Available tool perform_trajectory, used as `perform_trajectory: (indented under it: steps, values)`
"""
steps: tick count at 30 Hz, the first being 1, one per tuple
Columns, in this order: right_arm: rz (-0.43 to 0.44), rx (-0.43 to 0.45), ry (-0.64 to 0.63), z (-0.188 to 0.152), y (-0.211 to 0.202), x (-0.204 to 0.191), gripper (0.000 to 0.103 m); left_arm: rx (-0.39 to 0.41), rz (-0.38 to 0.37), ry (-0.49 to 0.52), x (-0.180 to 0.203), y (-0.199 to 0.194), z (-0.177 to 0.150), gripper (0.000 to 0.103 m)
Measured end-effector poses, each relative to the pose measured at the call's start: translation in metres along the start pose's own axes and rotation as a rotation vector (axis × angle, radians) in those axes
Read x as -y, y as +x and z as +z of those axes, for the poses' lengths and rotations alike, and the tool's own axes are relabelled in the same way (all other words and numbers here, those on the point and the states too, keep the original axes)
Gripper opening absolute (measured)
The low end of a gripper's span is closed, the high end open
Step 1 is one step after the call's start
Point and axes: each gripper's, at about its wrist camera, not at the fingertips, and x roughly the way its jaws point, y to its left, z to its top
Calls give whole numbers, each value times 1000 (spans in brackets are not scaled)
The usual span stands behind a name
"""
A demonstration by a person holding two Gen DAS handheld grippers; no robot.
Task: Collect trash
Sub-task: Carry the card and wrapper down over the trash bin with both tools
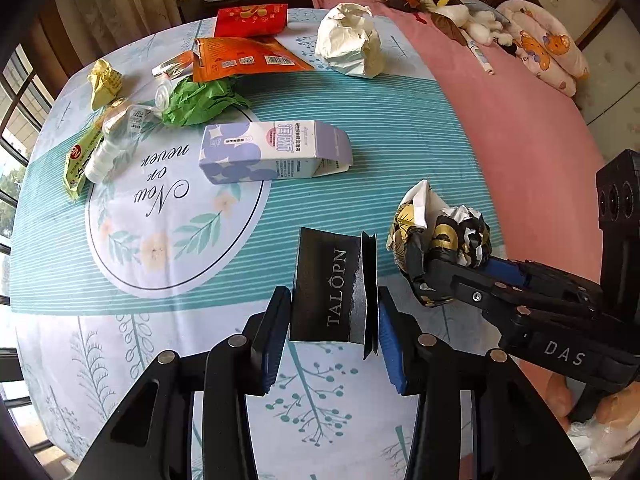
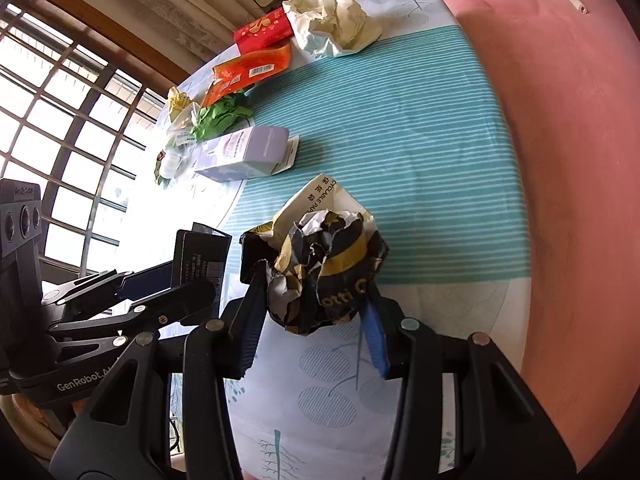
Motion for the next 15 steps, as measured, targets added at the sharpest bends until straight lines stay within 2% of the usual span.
perform_trajectory:
  steps: [3, 8, 15]
  values:
    - [5, 6, -2, -22, -9, -16, 41, 13, -2, 9, -3, -19, -25, 42]
    - [5, 29, -5, -65, -26, -48, 41, 43, -9, 24, -33, -64, -83, 42]
    - [-4, 91, 21, -147, -45, -109, 41, 67, -31, 74, -78, -114, -163, 42]
